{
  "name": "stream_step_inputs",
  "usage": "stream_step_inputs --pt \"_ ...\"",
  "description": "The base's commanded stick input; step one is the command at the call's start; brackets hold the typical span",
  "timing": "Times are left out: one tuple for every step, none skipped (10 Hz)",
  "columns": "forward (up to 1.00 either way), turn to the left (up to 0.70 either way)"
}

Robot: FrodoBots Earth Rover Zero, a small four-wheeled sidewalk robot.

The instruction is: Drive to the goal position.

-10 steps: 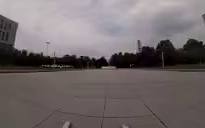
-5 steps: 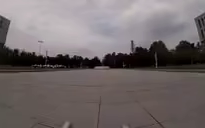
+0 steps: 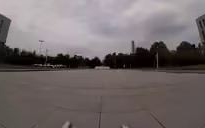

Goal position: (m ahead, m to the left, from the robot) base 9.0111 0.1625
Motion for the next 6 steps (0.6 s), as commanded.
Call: stream_step_inputs --pt "0.7 0.0" --pt "0.7 0.0" --pt "0.7 0.0" --pt "0.7 0.0" --pt "0.7 0.0" --pt "0.7 0.0"
